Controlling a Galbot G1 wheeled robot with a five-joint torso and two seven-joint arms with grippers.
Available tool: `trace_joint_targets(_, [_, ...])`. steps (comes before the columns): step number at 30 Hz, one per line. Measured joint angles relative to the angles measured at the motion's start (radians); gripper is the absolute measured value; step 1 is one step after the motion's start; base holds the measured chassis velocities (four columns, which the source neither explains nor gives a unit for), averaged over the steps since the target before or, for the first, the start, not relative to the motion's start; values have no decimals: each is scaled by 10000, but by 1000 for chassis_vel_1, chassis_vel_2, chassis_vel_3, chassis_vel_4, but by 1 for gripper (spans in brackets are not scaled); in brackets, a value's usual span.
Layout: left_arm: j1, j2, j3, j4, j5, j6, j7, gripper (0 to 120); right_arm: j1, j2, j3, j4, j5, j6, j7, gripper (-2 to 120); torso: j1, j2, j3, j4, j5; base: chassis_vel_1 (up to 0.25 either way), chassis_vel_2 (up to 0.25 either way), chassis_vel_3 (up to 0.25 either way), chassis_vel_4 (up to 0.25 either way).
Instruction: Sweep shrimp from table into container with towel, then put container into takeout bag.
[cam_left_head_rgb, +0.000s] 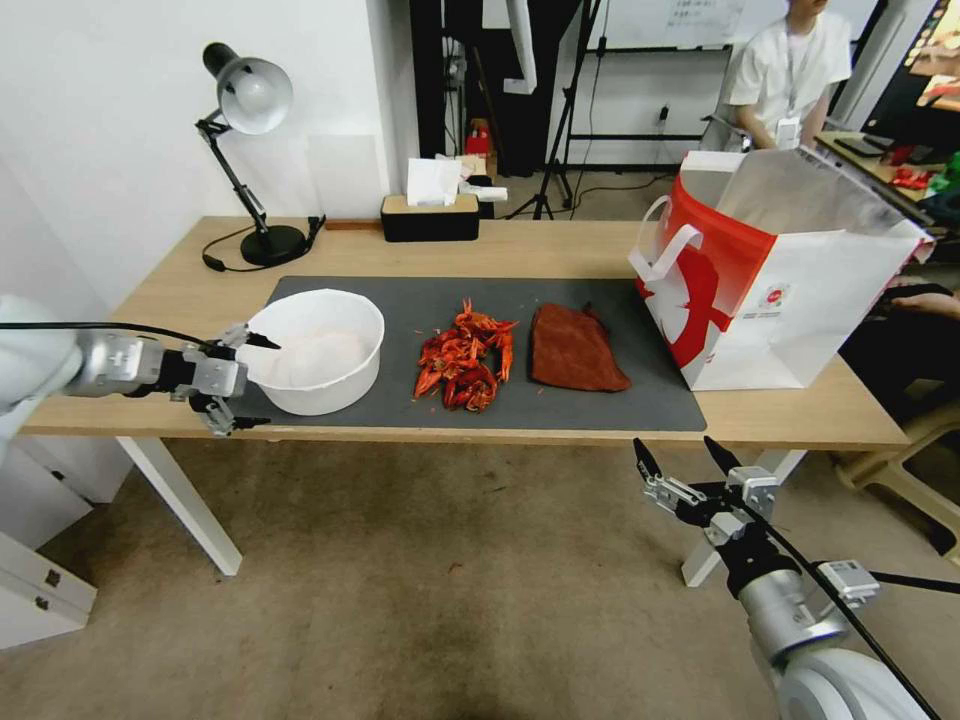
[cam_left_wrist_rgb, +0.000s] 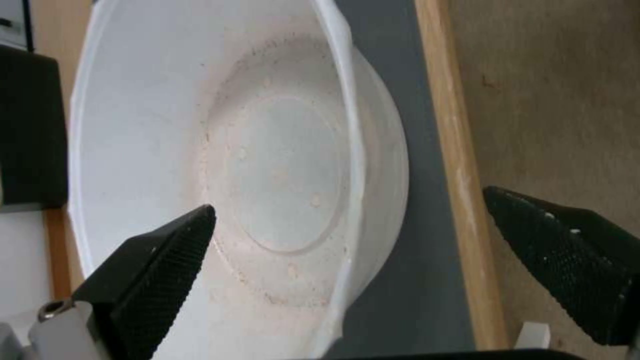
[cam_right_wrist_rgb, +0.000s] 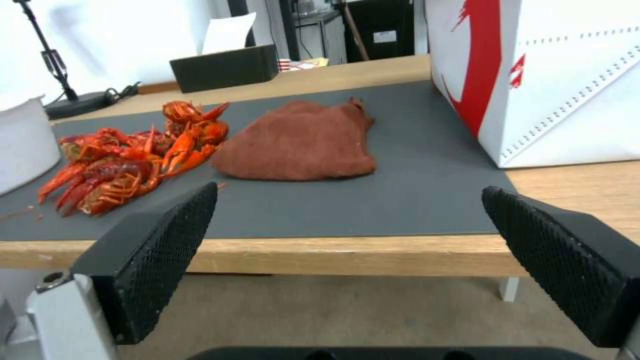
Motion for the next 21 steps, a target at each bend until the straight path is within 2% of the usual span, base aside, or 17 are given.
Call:
trace_joint_targets(1, [-297,-36,295,123,143,-94,29,100,-23,9,8,0,0,40,-3,100,0,0,0,0,0,0,0,0,0])
trace_joint_targets(2, [-297,-36,295,123,143,-94,29,100,-23,9,8,0,0,40,-3,100,0,0,0,0,0,0,0,0,0])
trace_joint_targets(5, [-1005,-175,919,346,489,-354,199,100,-79,54,34,-21,-23,77,-4,100,0,0,0,2,1,0,0,0,0])
trace_joint_targets(6, [-1005,-175,919,346,489,-354,199,100,-79,54,34,-21,-23,77,-4,100,0,0,0,2,1,0,0,0,0])
trace_joint_targets(9, [-1517,-266,1433,540,738,-531,279,100,-92,93,35,-41,-39,78,6,100,0,0,0,0,2,0,0,0,0])
trace_joint_targets(10, [-1517,-266,1433,540,738,-531,279,100,-92,93,35,-41,-39,78,6,100,0,0,0,0,2,0,0,0,0])
trace_joint_targets(12, [-1851,-271,1795,642,820,-624,385,100,-80,95,35,-58,-70,78,10,100,0,0,0,2,3,0,0,0,0])
trace_joint_targets(13, [-1851,-271,1795,642,820,-624,385,100,-80,95,35,-58,-70,78,10,100,0,0,0,2,3,0,0,0,0])
trace_joint_targets(15, [-2317,-326,2181,790,846,-689,539,100,-64,126,32,-110,-374,78,-82,100,-1,2,0,4,3,0,0,0,0])
trace_joint_targets(16, [-2317,-326,2181,790,846,-689,539,100,-64,126,32,-110,-374,78,-82,100,-1,2,0,4,3,0,0,0,0])
trace_joint_targets(18, [-2633,-406,2473,953,883,-750,635,98,-61,176,-1,-126,-486,77,-110,100,0,2,0,1,4,0,0,0,0])
trace_joint_targets(19, [-2880,-504,2711,1112,964,-833,743,93,-55,229,-19,-141,-540,78,-130,100,0,1,0,-1,1,0,0,0,0])
trace_joint_targets(21, [-2937,-531,2766,1147,987,-857,778,90,-52,240,-28,-145,-548,78,-132,100,0,2,0,-1,2,0,0,0,0])
